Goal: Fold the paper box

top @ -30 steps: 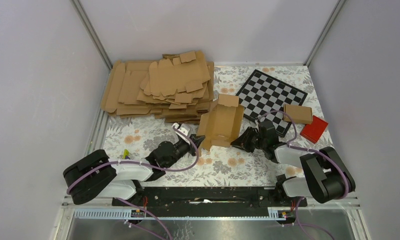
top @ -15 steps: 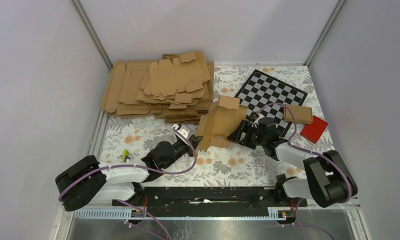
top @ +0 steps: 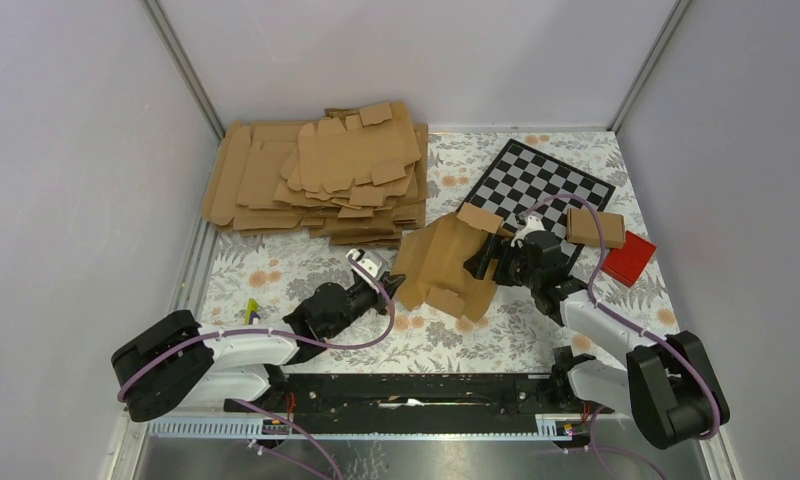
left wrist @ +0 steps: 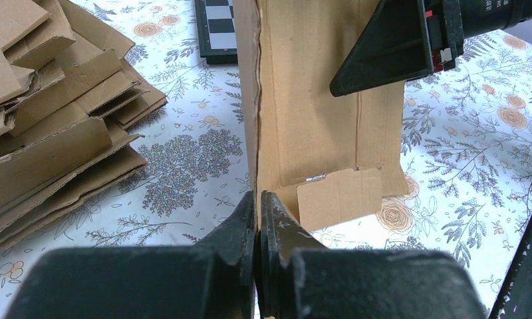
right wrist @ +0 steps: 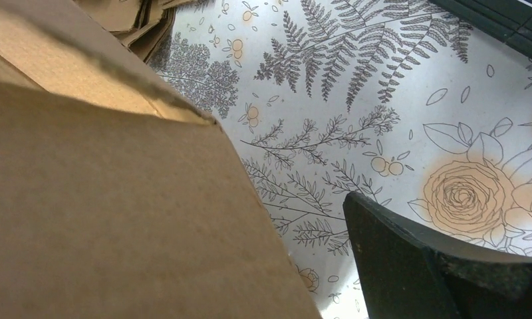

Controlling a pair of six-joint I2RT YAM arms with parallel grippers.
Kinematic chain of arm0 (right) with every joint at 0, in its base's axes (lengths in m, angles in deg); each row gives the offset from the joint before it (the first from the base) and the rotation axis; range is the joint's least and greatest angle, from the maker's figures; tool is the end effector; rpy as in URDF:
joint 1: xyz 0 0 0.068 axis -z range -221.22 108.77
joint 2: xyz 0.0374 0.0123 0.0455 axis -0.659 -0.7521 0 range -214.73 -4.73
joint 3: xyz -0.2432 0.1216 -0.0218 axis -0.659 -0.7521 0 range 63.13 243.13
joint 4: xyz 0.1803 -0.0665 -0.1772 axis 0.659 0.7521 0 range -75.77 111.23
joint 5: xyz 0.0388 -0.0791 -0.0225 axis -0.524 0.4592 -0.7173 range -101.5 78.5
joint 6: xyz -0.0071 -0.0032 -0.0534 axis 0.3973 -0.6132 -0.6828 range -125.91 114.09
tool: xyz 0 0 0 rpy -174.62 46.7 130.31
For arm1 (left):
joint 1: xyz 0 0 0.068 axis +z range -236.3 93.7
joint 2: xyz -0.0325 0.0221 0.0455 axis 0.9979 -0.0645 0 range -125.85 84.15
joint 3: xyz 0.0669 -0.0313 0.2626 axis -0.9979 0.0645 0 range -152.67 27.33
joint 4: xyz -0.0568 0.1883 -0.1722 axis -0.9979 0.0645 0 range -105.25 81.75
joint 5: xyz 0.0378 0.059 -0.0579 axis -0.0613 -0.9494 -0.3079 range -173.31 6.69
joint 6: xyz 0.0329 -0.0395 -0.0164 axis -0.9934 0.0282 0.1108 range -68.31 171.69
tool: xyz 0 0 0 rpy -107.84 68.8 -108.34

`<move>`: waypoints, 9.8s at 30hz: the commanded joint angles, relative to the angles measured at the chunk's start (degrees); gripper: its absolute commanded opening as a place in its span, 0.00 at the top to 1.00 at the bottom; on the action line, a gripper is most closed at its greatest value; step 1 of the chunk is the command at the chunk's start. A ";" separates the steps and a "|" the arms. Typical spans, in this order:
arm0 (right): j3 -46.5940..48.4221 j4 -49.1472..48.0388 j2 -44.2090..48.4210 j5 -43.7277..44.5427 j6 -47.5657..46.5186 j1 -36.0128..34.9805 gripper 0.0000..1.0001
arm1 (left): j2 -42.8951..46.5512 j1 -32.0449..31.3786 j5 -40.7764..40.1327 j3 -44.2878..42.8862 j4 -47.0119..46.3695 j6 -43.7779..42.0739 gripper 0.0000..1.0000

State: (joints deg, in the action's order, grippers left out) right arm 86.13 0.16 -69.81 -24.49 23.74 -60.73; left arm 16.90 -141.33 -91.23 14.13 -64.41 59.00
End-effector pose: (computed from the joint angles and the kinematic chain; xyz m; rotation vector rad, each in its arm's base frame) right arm 0.2110 0.0832 0.1822 0.0433 2.1345 0.7527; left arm 0.1295 -0.1767 0.1845 0.5893 1.5994 -0.7078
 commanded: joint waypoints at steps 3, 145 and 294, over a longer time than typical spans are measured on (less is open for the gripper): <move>1.54 -3.81 0.31 -3.02 0.26 -0.38 0.23 | 0.82 -0.31 0.49 0.14 -3.83 0.73 1.00; 4.19 -25.59 -13.71 25.06 -4.15 -19.14 0.76 | 0.20 25.85 31.77 -2.01 -8.81 19.16 1.00; 13.36 -17.87 -27.60 25.78 -11.84 -25.15 0.39 | -2.87 19.69 35.10 -5.90 1.78 13.93 1.00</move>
State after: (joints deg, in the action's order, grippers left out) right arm 96.82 -18.15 -95.45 -2.90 9.42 -85.43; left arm 15.40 -121.31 -57.60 8.56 -66.80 72.44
